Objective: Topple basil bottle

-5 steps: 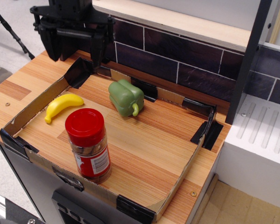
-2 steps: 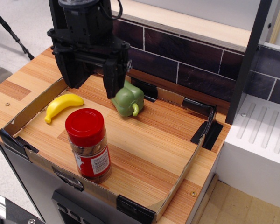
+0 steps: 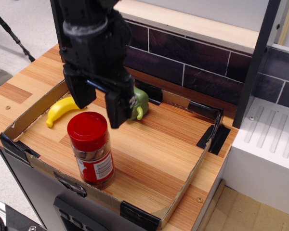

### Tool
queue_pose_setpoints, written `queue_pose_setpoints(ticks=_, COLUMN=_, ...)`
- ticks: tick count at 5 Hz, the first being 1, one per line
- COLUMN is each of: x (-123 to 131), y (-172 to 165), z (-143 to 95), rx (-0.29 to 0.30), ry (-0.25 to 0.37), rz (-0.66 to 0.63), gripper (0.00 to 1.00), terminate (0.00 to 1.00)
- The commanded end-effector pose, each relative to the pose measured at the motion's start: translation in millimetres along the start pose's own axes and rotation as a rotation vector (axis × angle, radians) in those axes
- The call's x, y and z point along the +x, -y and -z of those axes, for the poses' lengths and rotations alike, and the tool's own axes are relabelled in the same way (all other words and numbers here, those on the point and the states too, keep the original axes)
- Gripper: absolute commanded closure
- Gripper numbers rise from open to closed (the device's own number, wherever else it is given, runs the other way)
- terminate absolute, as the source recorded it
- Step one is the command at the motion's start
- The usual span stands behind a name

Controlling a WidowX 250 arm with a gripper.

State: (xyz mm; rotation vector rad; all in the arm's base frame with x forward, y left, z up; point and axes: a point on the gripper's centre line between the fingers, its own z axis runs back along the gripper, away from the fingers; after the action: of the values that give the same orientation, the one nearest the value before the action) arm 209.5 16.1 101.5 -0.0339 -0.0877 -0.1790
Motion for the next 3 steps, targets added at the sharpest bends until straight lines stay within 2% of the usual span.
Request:
queue_pose_setpoints(ticks=1, x=-11.6, y=-1.3, z=-1.8, rx=-0.020, ry=0.070, rz=0.156, gripper=0.00, terminate=0.00)
queue_pose_setpoints(ticks=2, x=-15.8, y=-8.6, z=-5.2, rx=-0.025, ry=0.051, rz=0.168, gripper=0.00, terminate=0.00)
queue_pose_setpoints(ticks=3, x=-20.0, y=-15.1, z=-5.9, rx=-0.002, ry=0.028, rz=0.168, gripper=0.00, terminate=0.00)
